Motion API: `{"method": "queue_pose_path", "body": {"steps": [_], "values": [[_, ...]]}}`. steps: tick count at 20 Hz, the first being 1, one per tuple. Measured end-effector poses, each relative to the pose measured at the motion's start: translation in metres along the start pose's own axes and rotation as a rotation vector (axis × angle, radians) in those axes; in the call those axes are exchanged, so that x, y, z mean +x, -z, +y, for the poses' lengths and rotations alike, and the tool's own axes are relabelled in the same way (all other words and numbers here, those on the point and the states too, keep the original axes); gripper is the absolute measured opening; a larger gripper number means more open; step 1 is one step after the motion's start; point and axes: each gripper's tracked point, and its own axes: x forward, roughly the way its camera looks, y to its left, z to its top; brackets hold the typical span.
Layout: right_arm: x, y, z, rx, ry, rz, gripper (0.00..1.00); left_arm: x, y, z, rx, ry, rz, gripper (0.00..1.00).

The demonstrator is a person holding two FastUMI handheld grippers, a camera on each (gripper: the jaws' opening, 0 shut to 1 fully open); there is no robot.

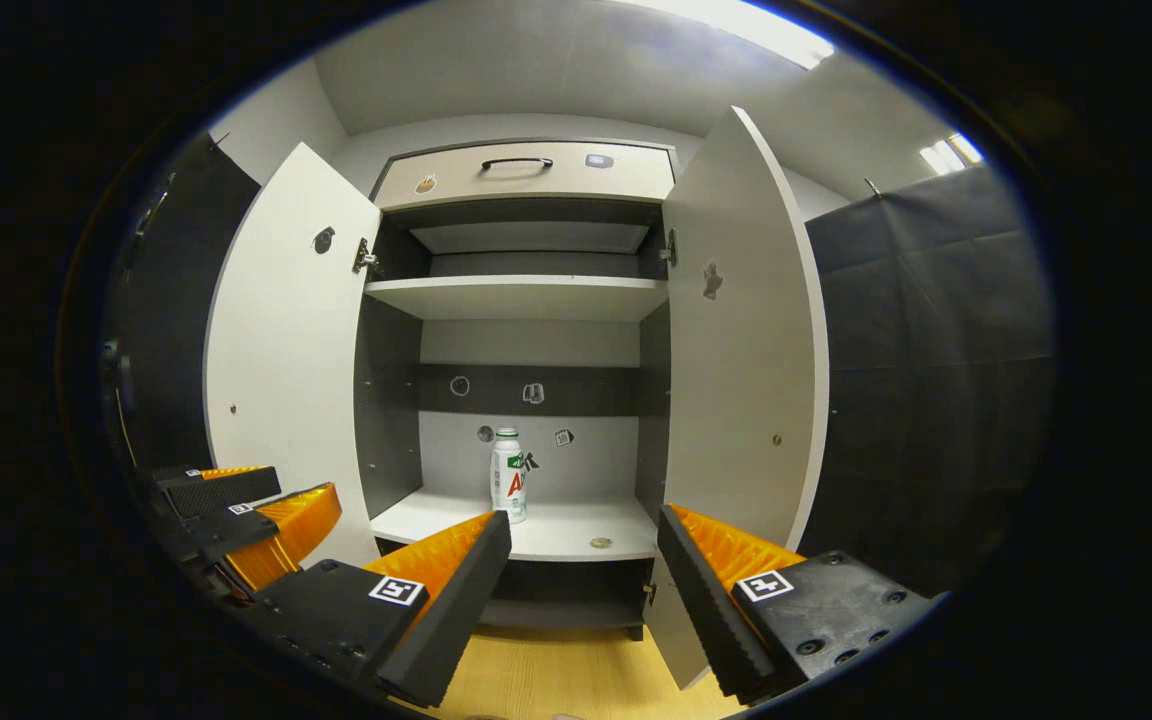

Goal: Grasp the bottle in the cabinet with the left hand and place it on the coaster, then close the right door with the right hand and the left door with the left hand.

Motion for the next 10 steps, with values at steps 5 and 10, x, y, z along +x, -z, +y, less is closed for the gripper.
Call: {"method": "queue_pose_path", "body": {"steps": [5, 10], "values": [[0.033, 0.001, 0.000, 0.007, -0.039, -0.009, 0.97, 0.052, 0.006, -0.007, -0.005, 0.011, 0.001, 0.93], [0.081, 0.009, 0.006, -0.008, -0.135, -0.022, 0.97, 0.127, 0.015, -0.015, -0.011, 0.005, -0.007, 0.93]]}}
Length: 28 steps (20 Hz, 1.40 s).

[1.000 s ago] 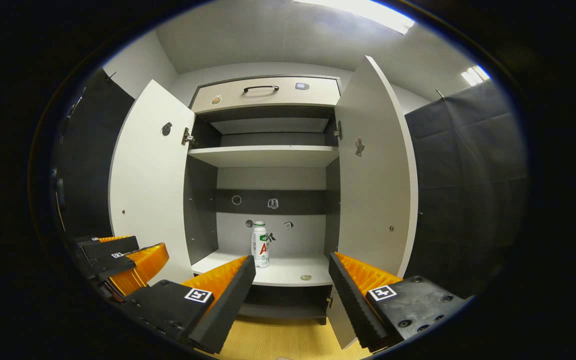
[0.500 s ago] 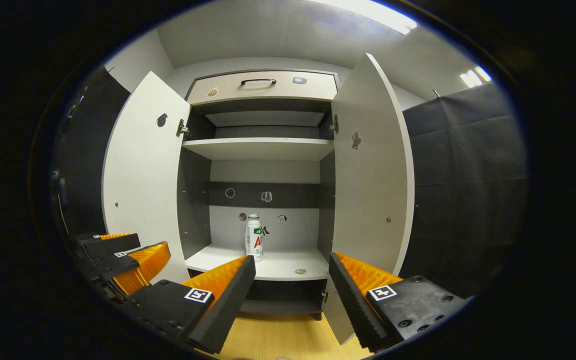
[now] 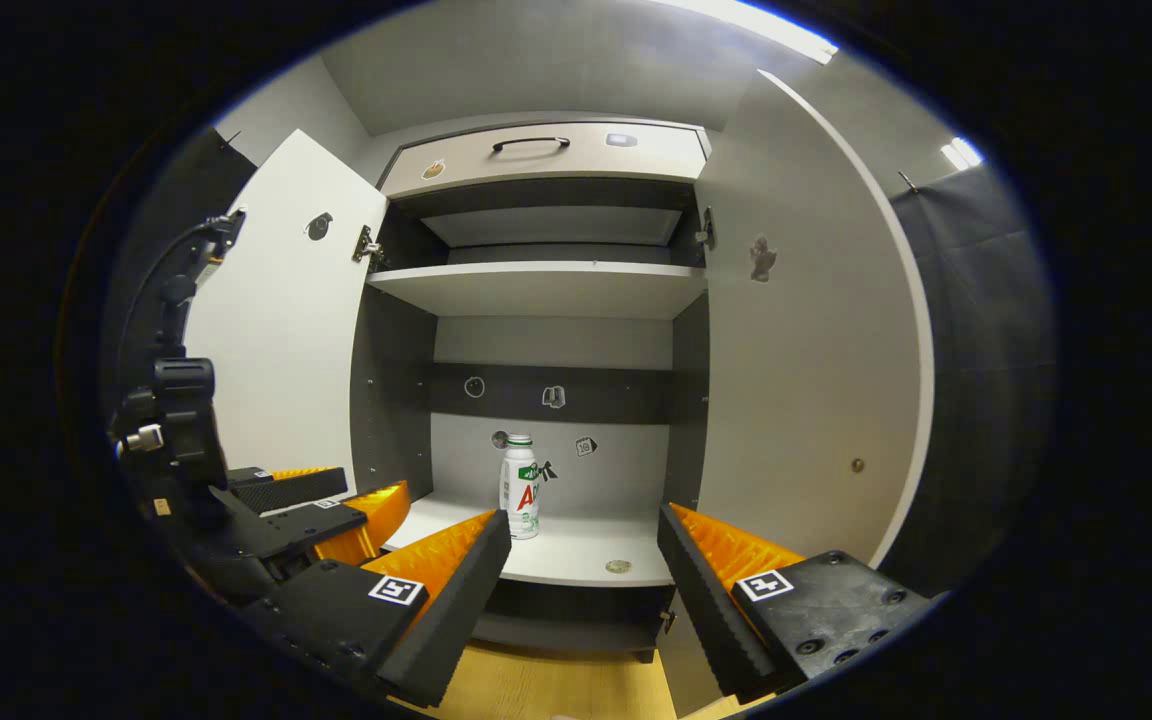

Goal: Grasp the bottle in the cabinet with the left hand and place it on the coaster, then close the right door with the right hand and the left door with the left hand.

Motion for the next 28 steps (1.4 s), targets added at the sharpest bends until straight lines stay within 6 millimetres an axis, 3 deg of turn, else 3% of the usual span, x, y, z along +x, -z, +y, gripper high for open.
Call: {"method": "queue_pose_path", "body": {"steps": [5, 11, 21, 28], "values": [[0.034, 0.008, -0.002, 0.005, -0.076, -0.016, 0.98, 0.075, 0.019, -0.004, 0.017, -0.011, 0.008, 0.93], [0.063, 0.019, -0.007, -0.024, -0.108, -0.022, 0.97, 0.138, 0.040, -0.021, 0.006, 0.029, 0.032, 0.93], [0.109, 0.050, -0.010, -0.016, -0.124, 0.037, 0.98, 0.210, 0.069, -0.020, 0.007, 0.027, 0.055, 0.94], [0.134, 0.065, -0.013, -0.018, -0.114, 0.059, 0.97, 0.237, 0.082, -0.022, 0.021, 0.044, 0.063, 0.94]]}}
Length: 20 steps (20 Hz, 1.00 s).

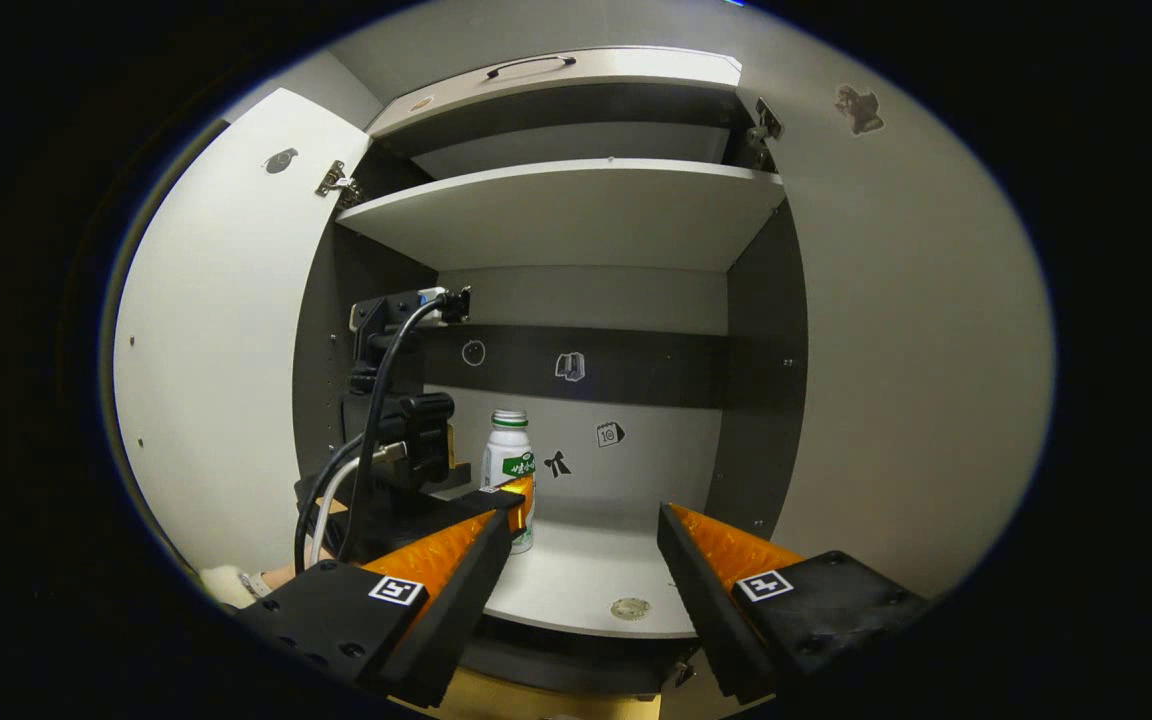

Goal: Grasp the bottle in the cabinet with the left hand and place it on the coaster, then close the right door with the right hand and the left door with the left hand.

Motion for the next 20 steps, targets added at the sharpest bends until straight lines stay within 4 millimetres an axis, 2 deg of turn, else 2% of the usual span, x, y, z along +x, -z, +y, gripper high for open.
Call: {"method": "queue_pose_path", "body": {"steps": [6, 11, 12, 13, 16, 17, 20], "values": [[0.017, 0.014, -0.003, -0.007, 0.003, 0.023, 0.97, 0.023, 0.009, -0.001, 0.025, -0.002, -0.002, 0.94], [0.026, 0.027, -0.010, 0.005, 0.017, 0.061, 0.97, 0.032, 0.006, 0.002, 0.060, -0.019, -0.027, 0.94], [0.027, 0.029, -0.013, 0.005, 0.020, 0.069, 0.97, 0.033, 0.005, -0.001, 0.054, -0.030, -0.029, 0.84], [0.026, 0.030, -0.013, 0.003, 0.020, 0.069, 0.98, 0.029, 0.005, -0.001, 0.046, -0.029, -0.025, 0.74], [0.018, 0.016, -0.007, -0.018, 0.015, 0.030, 0.98, 0.022, -0.002, 0.000, 0.010, -0.017, -0.030, 0.72], [0.015, 0.014, -0.007, -0.019, 0.007, 0.018, 0.98, 0.014, -0.006, 0.002, 0.007, -0.016, -0.033, 0.72], [-0.001, 0.000, 0.009, -0.012, -0.021, 0.004, 0.98, -0.017, -0.024, 0.001, 0.012, -0.022, -0.045, 0.72]]}}
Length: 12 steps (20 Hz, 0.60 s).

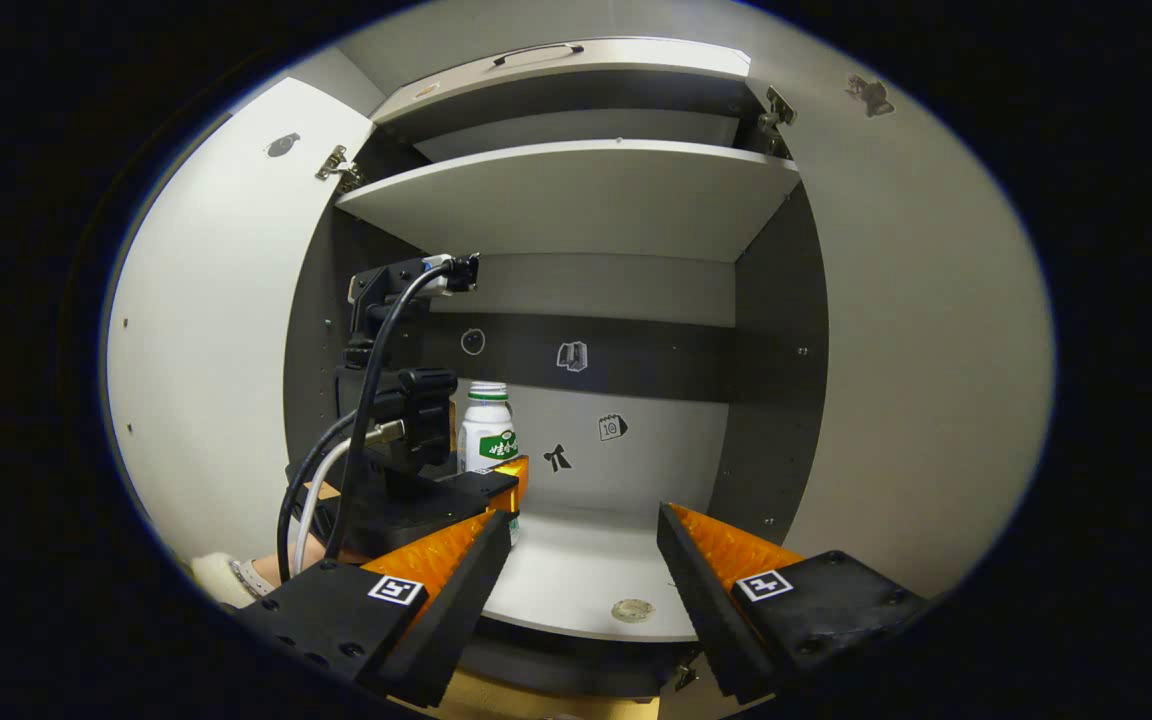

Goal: Grasp the bottle in the cabinet with the left hand and place it on the coaster, then close the right door with the right hand and the left door with the left hand.

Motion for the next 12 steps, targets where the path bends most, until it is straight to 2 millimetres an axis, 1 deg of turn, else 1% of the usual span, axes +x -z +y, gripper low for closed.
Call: {"method": "queue_pose_path", "body": {"steps": [3, 5, 8, 10, 12], "values": [[-0.020, -0.013, 0.005, -0.013, -0.004, -0.023, 0.97, -0.033, -0.018, 0.007, -0.001, -0.021, -0.025, 0.72], [-0.036, -0.020, 0.009, -0.022, -0.001, -0.035, 0.97, -0.060, -0.024, 0.010, 0.006, -0.030, -0.028, 0.72], [-0.059, -0.025, 0.014, -0.040, 0.018, -0.045, 0.97, -0.100, -0.029, 0.011, 0.022, -0.031, -0.025, 0.72], [-0.073, -0.025, 0.020, -0.036, 0.023, -0.038, 0.97, -0.127, -0.029, 0.010, 0.036, -0.033, -0.025, 0.72], [-0.088, -0.022, 0.020, -0.027, 0.042, -0.028, 0.97, -0.153, -0.026, 0.008, 0.044, -0.026, -0.019, 0.72]]}}
